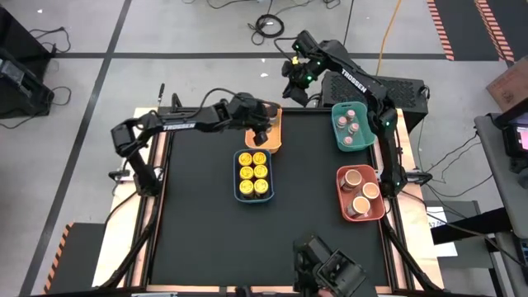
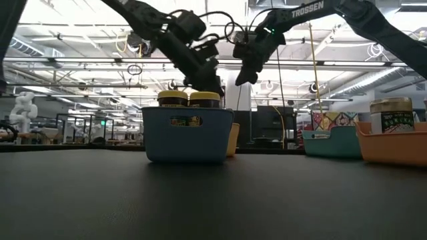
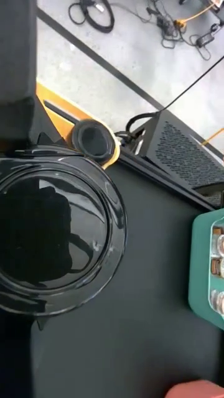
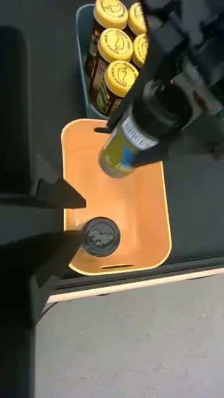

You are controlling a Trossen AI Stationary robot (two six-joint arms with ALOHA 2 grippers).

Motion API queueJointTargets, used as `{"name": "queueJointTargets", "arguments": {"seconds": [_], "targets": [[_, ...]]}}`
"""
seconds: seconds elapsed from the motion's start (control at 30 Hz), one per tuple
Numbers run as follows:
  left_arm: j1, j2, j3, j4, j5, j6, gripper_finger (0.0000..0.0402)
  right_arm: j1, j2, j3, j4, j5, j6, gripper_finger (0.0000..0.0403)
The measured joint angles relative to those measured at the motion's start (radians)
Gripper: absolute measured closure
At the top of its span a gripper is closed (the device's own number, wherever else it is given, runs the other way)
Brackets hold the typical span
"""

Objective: Sort spices by type
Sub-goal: Put the black seasoning bottle into the yellow bin

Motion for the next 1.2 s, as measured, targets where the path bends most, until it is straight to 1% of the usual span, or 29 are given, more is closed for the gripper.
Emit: {"name": "queueJointTargets", "arguments": {"seconds": [0.13,0.3,0.57,0.83,0.97,1.2], "targets": [[0.007,0.051,0.021,0.016,0.000,-0.005,0.0197,0.000,0.000,0.000,-0.021,0.000,-0.017,0.0365],[0.009,0.114,0.022,0.059,0.000,-0.005,0.0195,0.000,0.000,0.000,-0.038,0.000,-0.026,0.0380],[0.023,0.176,0.022,0.076,0.000,-0.006,0.0193,0.000,0.000,0.000,-0.037,0.000,-0.021,0.0385],[0.028,0.186,0.022,0.076,0.000,-0.008,0.0190,0.000,0.000,0.000,-0.037,0.000,-0.006,0.0385],[0.025,0.186,0.022,0.077,0.000,-0.007,0.0166,0.000,0.000,0.000,-0.036,0.000,-0.002,0.0385],[0.025,0.186,0.022,0.079,-0.010,-0.003,0.0093,0.001,0.000,0.000,-0.036,0.000,0.010,0.0385]]}}
